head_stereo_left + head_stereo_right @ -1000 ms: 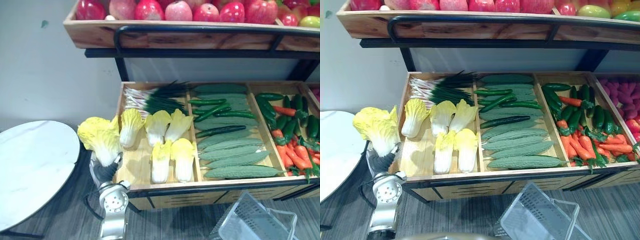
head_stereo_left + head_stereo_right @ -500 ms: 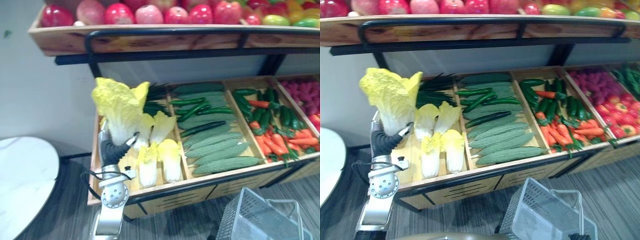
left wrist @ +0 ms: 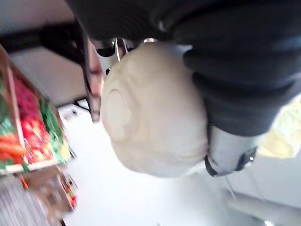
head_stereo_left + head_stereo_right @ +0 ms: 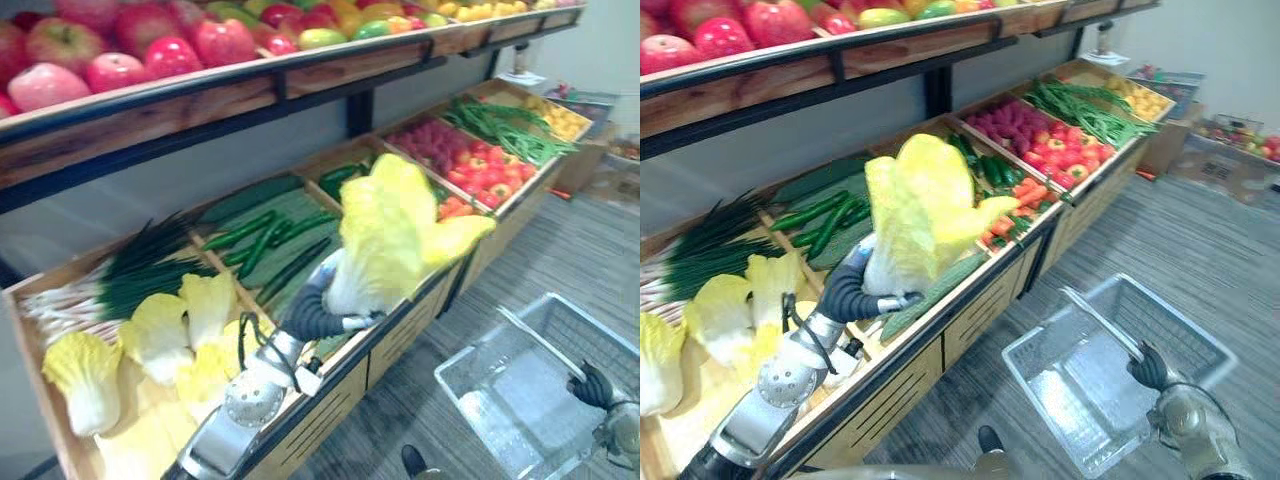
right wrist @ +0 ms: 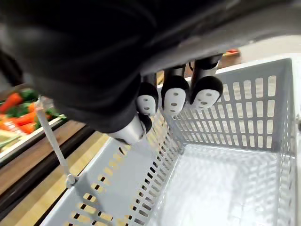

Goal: Pick vegetable in the basket

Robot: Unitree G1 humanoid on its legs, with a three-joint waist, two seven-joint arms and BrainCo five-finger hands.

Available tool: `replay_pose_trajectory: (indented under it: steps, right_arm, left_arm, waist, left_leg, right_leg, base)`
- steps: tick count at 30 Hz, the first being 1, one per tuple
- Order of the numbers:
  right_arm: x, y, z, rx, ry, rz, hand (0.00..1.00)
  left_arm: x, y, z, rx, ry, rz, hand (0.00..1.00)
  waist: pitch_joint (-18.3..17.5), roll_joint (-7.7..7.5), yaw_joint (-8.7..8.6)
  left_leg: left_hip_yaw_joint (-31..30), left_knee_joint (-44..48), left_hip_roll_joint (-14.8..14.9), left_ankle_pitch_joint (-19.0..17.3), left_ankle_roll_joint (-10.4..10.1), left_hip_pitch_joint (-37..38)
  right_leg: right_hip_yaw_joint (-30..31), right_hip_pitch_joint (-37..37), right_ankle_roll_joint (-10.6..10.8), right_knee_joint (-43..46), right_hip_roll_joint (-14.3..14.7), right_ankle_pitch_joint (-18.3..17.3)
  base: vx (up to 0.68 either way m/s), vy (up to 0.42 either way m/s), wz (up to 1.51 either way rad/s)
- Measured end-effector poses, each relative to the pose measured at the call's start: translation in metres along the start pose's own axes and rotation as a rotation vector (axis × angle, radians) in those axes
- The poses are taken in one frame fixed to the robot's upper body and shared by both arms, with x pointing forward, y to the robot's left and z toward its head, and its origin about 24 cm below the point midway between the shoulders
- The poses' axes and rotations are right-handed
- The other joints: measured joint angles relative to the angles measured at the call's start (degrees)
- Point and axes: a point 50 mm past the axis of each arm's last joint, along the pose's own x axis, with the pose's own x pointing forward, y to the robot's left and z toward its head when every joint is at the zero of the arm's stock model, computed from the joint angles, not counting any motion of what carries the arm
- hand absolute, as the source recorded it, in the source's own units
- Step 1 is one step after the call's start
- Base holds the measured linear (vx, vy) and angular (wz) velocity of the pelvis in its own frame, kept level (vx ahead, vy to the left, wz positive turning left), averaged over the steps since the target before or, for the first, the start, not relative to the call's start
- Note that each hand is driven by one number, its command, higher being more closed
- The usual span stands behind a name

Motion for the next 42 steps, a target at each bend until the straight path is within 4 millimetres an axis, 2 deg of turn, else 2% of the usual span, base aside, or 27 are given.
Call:
replay_pose_trajectory:
  steps: [5, 10, 12, 14, 19, 24, 29, 32, 35, 40, 42]
  right_arm:
    - [-0.001, -0.019, 0.041, -0.116, -0.246, 0.024, 1.0]
    - [0.007, -0.032, 0.069, -0.175, -0.391, 0.026, 1.0]
    - [0.01, -0.036, 0.076, -0.202, -0.42, 0.029, 1.0]
    - [0.013, -0.039, 0.082, -0.227, -0.443, 0.033, 1.0]
    - [0.013, -0.041, 0.082, -0.233, -0.442, 0.032, 1.0]
    - [0.013, -0.039, 0.084, -0.238, -0.448, 0.055, 1.0]
    - [0.008, -0.037, 0.1, -0.214, -0.52, 0.105, 1.0]
    - [0.003, -0.033, 0.113, -0.173, -0.582, 0.135, 1.0]
    - [-0.002, -0.027, 0.124, -0.157, -0.638, 0.176, 1.0]
    - [-0.005, -0.021, 0.128, -0.16, -0.663, 0.233, 1.0]
    - [-0.006, -0.02, 0.129, -0.148, -0.667, 0.248, 1.0]
  left_arm:
    - [0.017, -0.021, 0.012, -0.086, -0.101, -0.27, 1.0]
    - [0.016, -0.045, 0.013, -0.173, -0.094, -0.554, 1.0]
    - [0.012, -0.052, 0.008, -0.21, -0.064, -0.615, 1.0]
    - [0.004, -0.059, -0.007, -0.21, 0.007, -0.698, 1.0]
    - [-0.012, -0.07, -0.033, -0.208, 0.145, -0.823, 1.0]
    - [-0.024, -0.076, -0.054, -0.123, 0.23, -0.915, 1.0]
    - [-0.03, -0.081, -0.078, -0.003, 0.299, -0.953, 1.0]
    - [-0.025, -0.088, -0.094, 0.07, 0.325, -0.936, 1.0]
    - [-0.016, -0.088, -0.106, 0.134, 0.353, -0.876, 1.0]
    - [-0.003, -0.084, -0.121, 0.221, 0.394, -0.83, 1.0]
    - [-0.003, -0.084, -0.125, 0.249, 0.405, -0.829, 1.0]
  waist:
    - [0.1, 0.75, -0.14]
    - [0.2, 1.35, -0.59]
    - [0.2, 1.37, -1.39]
    - [0.3, 1.32, -1.36]
    - [0.8, 1.16, -2.64]
    - [0.8, 1.11, -3.19]
    - [0.9, 1.04, -3.41]
    - [1.2, 0.65, -3.93]
    - [1.4, 0.38, -4.32]
    - [1.7, 0.12, -4.83]
    - [2.0, -0.42, -4.9]
  left_leg:
    - [4.2, 3.3, 1.8, -1.4, -1.1, 0.8]
    - [7.8, 5.2, 3.5, -2.1, -2.2, 2.1]
    - [8.3, 5.6, 3.7, -2.2, -2.4, 2.3]
    - [9.9, 5.9, 3.9, -2.3, -2.6, 3.0]
    - [10.2, 6.5, 4.1, -2.5, -2.7, 3.1]
    - [10.3, 6.6, 4.2, -2.5, -2.7, 2.9]
    - [10.4, 6.6, 4.2, -2.5, -2.7, 2.7]
    - [9.9, 7.1, 4.8, -2.9, -2.6, 2.3]
    - [9.7, 7.6, 5.2, -3.1, -2.5, 1.9]
    - [9.8, 7.4, 5.1, -3.1, -2.5, 1.9]
    - [9.9, 7.4, 5.1, -3.1, -2.5, 1.9]
  right_leg:
    - [3.1, -0.9, -0.3, 0.1, 2.5, 0.9]
    - [5.1, -1.0, -0.6, 0.3, 4.5, 1.4]
    - [5.6, -1.1, -0.6, 0.4, 4.9, 1.4]
    - [6.7, -1.3, -0.6, 1.1, 5.9, 1.4]
    - [6.9, -1.4, -0.6, 1.2, 6.0, 1.5]
    - [6.9, -1.6, -0.6, 1.2, 6.0, 1.6]
    - [6.9, -1.9, -0.5, 1.2, 6.0, 1.7]
    - [6.2, -1.9, -0.9, 1.0, 5.9, 1.4]
    - [6.0, -2.0, -0.9, 0.8, 5.8, 1.4]
    - [5.8, -2.0, -0.9, 0.8, 5.8, 1.4]
    - [5.8, -2.0, -0.9, 0.7, 5.9, 1.4]
  base:
    - [-0.02, -0.033, -0.42]
    - [0.0, -0.019, -0.32]
    - [-0.01, -0.016, -0.16]
    - [-0.02, -0.01, -0.27]
    - [-0.01, -0.009, -0.07]
    - [0.0, 0.0, 0.0]
    - [0.0, -0.001, 0.01]
    - [0.0, -0.006, 0.07]
    - [0.0, -0.007, 0.04]
    - [0.0, 0.0, 0.0]
    - [0.0, 0.0, 0.0]
